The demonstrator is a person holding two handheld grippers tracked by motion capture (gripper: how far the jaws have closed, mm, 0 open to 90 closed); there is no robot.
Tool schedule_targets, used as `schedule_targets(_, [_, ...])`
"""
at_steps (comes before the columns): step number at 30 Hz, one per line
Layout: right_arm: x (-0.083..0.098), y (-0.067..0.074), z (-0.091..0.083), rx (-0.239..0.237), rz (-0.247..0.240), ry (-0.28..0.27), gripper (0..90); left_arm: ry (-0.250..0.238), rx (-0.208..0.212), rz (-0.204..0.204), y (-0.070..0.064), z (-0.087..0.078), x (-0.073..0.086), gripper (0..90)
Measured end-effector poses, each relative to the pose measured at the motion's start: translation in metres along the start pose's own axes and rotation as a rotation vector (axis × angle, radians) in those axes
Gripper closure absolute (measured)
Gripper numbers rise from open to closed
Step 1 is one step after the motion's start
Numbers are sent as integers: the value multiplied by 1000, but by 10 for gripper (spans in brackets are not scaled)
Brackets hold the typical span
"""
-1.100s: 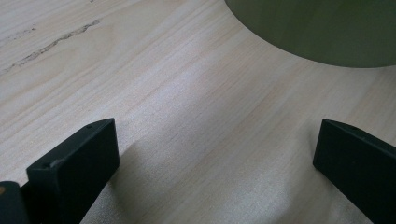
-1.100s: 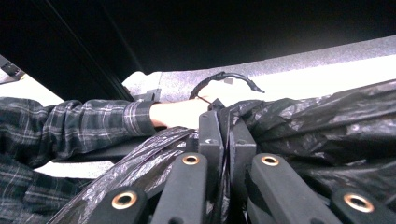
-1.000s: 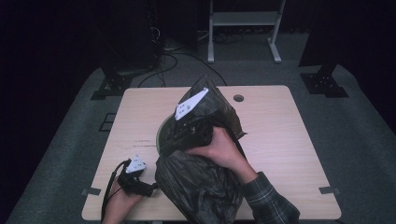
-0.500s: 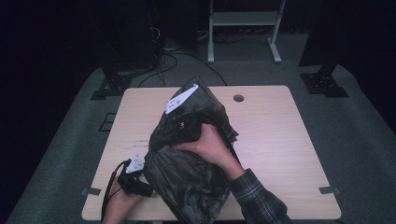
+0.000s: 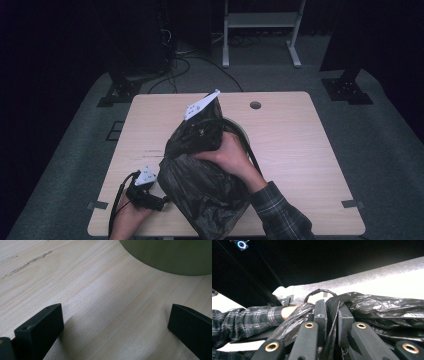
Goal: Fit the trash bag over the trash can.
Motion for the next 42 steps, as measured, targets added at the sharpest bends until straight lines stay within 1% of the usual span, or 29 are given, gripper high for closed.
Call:
schedule_targets(1, [0, 0, 0, 0, 0, 0, 808, 0, 0, 0, 0, 0, 0, 0])
schedule_targets(2, [4, -4, -9, 27, 0, -3, 805, 1, 0, 1, 0, 0, 0, 0])
schedule_targets(6, [10, -11, -26, 68, 12, -16, 797, 1, 0, 2, 0, 0, 0, 0])
schedule_targets(7, [10, -11, -26, 68, 12, -16, 797, 1, 0, 2, 0, 0, 0, 0])
schedule_targets(8, [14, -16, -35, 101, 19, -15, 797, 1, 1, 2, 0, 0, 0, 0])
schedule_targets(9, [16, -18, -39, 115, 22, -17, 797, 1, 0, 3, 0, 0, 0, 0])
schedule_targets(10, [16, -18, -39, 115, 22, -17, 797, 1, 0, 3, 0, 0, 0, 0])
schedule_targets(11, [18, -21, -43, 129, 26, -20, 796, 1, -1, 4, 0, 0, 0, 0])
schedule_targets(12, [22, -27, -52, 158, 37, -28, 798, 1, -1, 4, 0, 0, 0, 0])
schedule_targets(13, [22, -27, -52, 158, 37, -28, 798, 1, -1, 4, 0, 0, 0, 0])
schedule_targets(14, [26, -34, -60, 186, 46, -32, 800, 1, -1, 4, 0, 0, 0, 0])
schedule_targets(16, [31, -42, -66, 218, 65, -35, 806, 1, -1, 4, 0, 0, 0, 0])
schedule_targets(17, [31, -42, -66, 218, 65, -35, 806, 1, -1, 4, 0, 0, 0, 0])
schedule_targets(18, [36, -50, -72, 237, 81, -39, 810, 1, -1, 3, 0, 0, 0, 0])
schedule_targets(20, [37, -52, -73, 245, 86, -35, 810, 1, -1, 4, 0, 0, 0, 0])
schedule_targets(21, [40, -56, -75, 252, 89, -34, 783, 1, -1, 3, 0, 0, 0, 0])
schedule_targets(22, [40, -56, -76, 244, 93, -42, 745, 1, -1, 4, 0, 0, 0, 0])
schedule_targets(23, [40, -55, -77, 238, 90, -50, 727, 1, -1, 4, 0, 0, 0, 0])
schedule_targets(25, [37, -56, -82, 246, 83, -77, 675, 2, -1, 3, 0, 0, 0, 0])
schedule_targets(26, [36, -56, -86, 249, 83, -91, 673, 1, -1, 4, 0, 0, 0, 0])
schedule_targets(27, [36, -56, -86, 249, 83, -91, 673, 1, -1, 4, 0, 0, 0, 0])
schedule_targets(31, [28, -60, -102, 273, 80, -152, 628, 1, -1, 3, 0, 0, 0, 0])
schedule_targets(32, [26, -64, -109, 294, 86, -169, 592, 1, -1, 3, 0, 0, 0, 0])
schedule_targets(33, [26, -64, -109, 294, 86, -169, 592, 1, -1, 3, 0, 0, 0, 0])
schedule_targets(36, [22, -77, -120, 334, 106, -200, 566, 1, -1, 3, 0, 0, 0, 0])
schedule_targets(37, [22, -77, -120, 334, 106, -200, 566, 1, -1, 3, 0, 0, 0, 0])
schedule_targets(38, [21, -84, -123, 345, 114, -216, 559, 1, -1, 3, 0, 0, 0, 0])
schedule_targets(42, [21, -98, -122, 376, 119, -219, 512, 1, -1, 4, 0, 0, 0, 0])
Point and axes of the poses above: each handheld gripper's, and its own axes: z roughly forward along the jaws, x roughly out of its underside, y roughly to its left, the point moved 10 cm from there along z, roughly forward along the jaws, and after that the axes turned 5 degrees about z, right-handed, at the moved point
